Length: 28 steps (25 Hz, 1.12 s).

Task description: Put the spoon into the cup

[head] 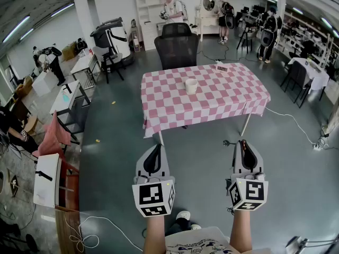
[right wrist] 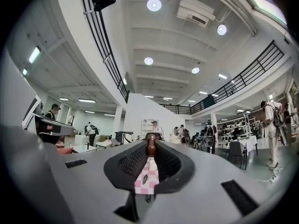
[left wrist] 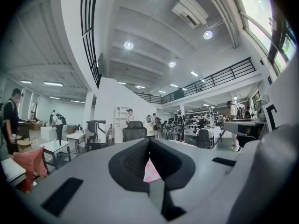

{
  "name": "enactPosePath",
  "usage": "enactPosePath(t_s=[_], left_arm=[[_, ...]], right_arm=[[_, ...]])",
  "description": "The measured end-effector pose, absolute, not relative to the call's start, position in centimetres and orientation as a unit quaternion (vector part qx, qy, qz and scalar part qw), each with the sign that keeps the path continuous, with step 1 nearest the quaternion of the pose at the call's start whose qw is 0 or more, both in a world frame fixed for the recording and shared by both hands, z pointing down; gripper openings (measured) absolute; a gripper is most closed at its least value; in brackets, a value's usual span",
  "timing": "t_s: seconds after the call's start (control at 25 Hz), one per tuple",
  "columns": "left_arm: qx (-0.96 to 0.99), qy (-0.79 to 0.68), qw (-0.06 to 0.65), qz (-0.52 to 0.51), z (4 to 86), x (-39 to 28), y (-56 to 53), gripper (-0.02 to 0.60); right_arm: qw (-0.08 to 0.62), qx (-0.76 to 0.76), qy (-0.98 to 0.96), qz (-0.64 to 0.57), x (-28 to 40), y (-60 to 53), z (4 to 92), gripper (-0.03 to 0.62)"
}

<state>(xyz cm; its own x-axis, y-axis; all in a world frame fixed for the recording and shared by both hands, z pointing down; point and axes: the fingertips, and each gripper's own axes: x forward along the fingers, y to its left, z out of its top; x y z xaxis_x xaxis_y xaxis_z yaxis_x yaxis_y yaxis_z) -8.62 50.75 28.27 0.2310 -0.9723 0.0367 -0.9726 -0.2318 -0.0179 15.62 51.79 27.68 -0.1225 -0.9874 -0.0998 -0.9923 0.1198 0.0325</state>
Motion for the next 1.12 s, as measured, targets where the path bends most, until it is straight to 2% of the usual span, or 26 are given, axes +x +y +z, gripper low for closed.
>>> enactPosePath(t_s=[0.6, 1.12], left_arm=[[0.786, -0.619, 0.004, 0.015, 28.1, -9.6, 49.0, 0.014], [0.796, -0.605, 0.017, 0.017, 29.8, -12.8, 42.3, 0.014]], right_arm=[[0.021, -0.66, 0.749, 0.045, 14.5, 49.9, 27.9, 0.052], [0.038, -0.666, 0.745, 0.034, 11.0, 44.1, 28.8, 0.052]])
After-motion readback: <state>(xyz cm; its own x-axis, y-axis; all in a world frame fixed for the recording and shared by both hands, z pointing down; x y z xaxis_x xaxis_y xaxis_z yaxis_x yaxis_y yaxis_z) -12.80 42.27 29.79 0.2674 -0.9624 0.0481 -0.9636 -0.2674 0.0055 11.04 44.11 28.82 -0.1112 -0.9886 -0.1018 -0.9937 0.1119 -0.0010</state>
